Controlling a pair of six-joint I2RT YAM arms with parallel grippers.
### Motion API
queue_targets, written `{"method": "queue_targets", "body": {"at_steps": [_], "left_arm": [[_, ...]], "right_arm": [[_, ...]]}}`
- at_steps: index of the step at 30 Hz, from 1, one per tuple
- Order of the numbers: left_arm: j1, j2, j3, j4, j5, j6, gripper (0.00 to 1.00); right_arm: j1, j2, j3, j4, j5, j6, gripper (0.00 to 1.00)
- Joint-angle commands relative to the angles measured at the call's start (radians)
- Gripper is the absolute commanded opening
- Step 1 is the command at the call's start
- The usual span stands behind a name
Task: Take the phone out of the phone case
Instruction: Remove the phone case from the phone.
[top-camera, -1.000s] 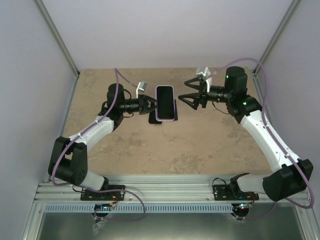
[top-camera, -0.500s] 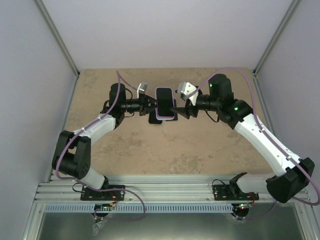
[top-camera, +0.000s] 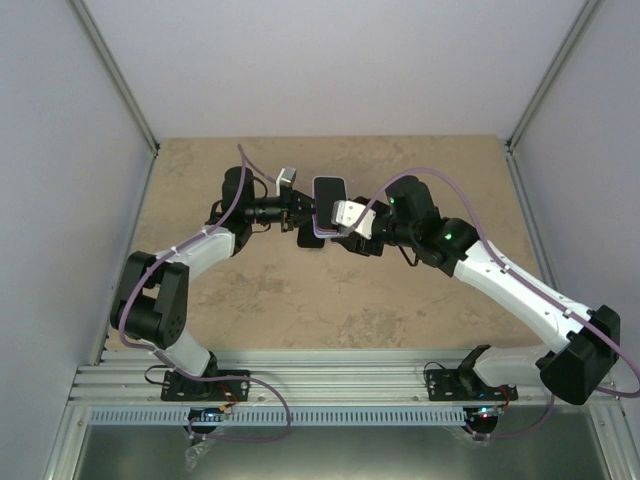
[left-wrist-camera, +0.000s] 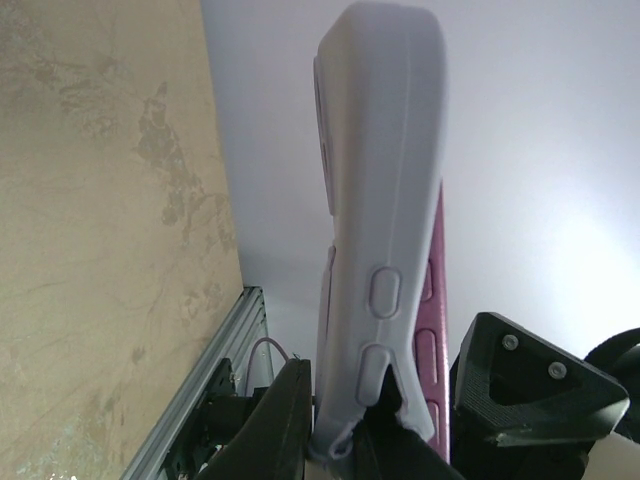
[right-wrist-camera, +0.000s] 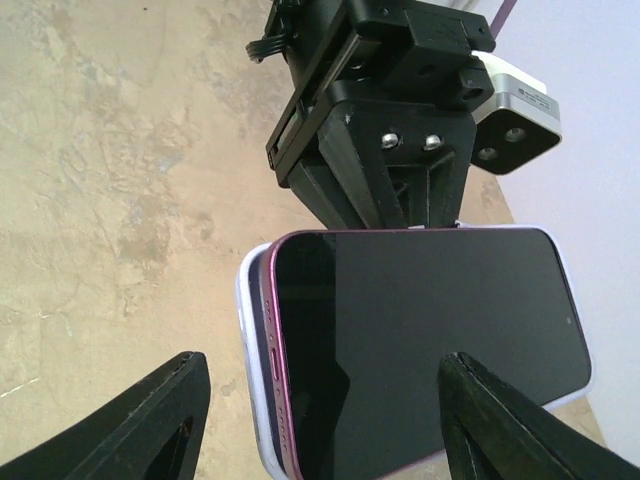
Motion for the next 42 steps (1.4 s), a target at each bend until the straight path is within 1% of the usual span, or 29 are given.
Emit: {"method": "queue_targets", "body": {"at_steps": [1,7,16,22,29,34,36,40,42], "left_arm": [[0.004,0.002,0.036,0.066,0.028,-0.014,0.00],[0.004,0.003,0.033,0.063,0.028,-0.012,0.00],[0.004,0.008,0.032,0.072,0.030,-0.024,0.00],[0.004,0.014,0.035,0.091,0.037,-0.044,0.00],[0.004,0.025,0.036,0.093,0.040,-0.047,0.00],[0.005,0.031,0.036,0.088,0.037,-0.043,0.00],[0.006,0.035,0.036,0.084,0.036,-0.040,0.00],[0.006,0.039,0.037,0.068,0.031,-0.026,0.00],[0.006,0.039,0.038,0.052,0.027,-0.013,0.00]], "right_arm": [[0.036,0.003,-0.015,0.045,0.098,-0.042,0.63],[0.077,0.018,-0.028,0.094,0.212,-0.068,0.59],[0.138,0.037,-0.055,0.162,0.357,-0.118,0.49],[0.198,0.045,-0.122,0.271,0.543,-0.232,0.46],[0.231,0.056,-0.173,0.402,0.680,-0.320,0.40],[0.238,0.053,-0.187,0.451,0.727,-0.358,0.30],[0.241,0.052,-0.184,0.452,0.732,-0.367,0.25],[0.251,0.056,-0.166,0.442,0.742,-0.371,0.12],[0.255,0.057,-0.154,0.438,0.744,-0.368,0.08]]}}
